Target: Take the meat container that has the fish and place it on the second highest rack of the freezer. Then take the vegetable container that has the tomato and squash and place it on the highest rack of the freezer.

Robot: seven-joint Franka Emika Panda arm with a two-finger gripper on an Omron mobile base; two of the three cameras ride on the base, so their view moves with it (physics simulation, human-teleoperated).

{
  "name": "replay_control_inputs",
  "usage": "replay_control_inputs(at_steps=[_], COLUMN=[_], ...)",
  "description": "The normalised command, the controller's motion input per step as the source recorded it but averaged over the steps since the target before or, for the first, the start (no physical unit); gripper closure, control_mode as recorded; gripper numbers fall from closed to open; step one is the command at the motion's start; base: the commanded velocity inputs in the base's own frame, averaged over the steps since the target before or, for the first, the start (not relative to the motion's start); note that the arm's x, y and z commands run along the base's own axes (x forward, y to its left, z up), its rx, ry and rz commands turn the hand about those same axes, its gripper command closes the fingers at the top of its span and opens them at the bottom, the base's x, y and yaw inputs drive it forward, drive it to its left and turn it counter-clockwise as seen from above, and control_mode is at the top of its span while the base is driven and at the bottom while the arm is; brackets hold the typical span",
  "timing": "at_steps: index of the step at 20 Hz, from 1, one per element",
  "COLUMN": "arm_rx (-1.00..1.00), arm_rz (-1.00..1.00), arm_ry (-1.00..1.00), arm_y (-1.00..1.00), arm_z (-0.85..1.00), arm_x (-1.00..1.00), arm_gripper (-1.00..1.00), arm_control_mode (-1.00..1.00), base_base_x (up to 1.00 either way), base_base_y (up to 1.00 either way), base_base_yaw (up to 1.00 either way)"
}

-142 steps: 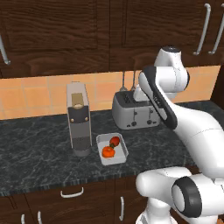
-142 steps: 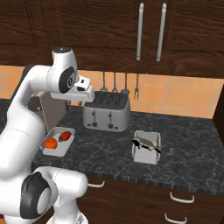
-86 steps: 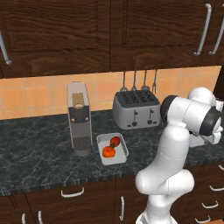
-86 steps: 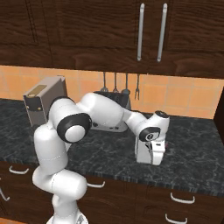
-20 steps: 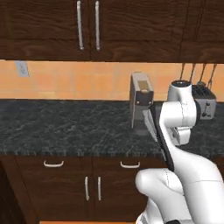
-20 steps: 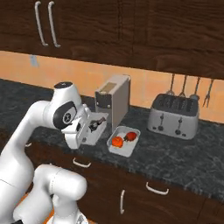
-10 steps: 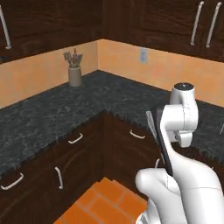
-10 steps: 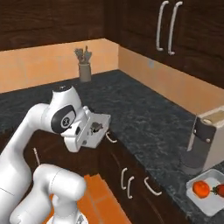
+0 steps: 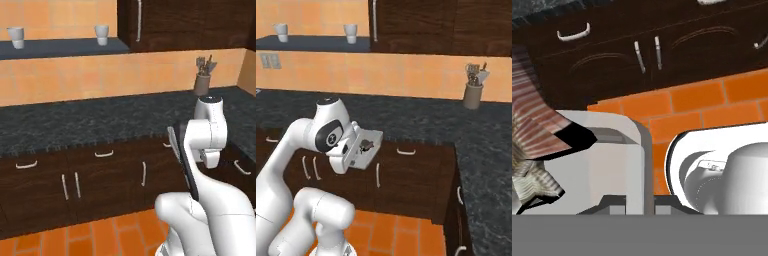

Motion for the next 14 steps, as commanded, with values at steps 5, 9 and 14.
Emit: replay_control_inputs(at_steps=[5, 9, 14], arm_rx=[0.00, 0.00, 0.00], arm_rz=[0.00, 0.00, 0.00], arm_ry=[0.00, 0.00, 0.00], arm_y=[0.00, 0.00, 0.00], arm_z=[0.00, 0.00, 0.00], arm_x=[0.00, 0.00, 0.00], arm_gripper=[1.00, 1.00, 1.00], arm_control_mode=[1.00, 1.00, 1.00], base_base_x=[-0.14, -0.15, -0.14], base_base_y=[0.00, 0.00, 0.00], base_base_yaw=[1.00, 1.00, 1.00])
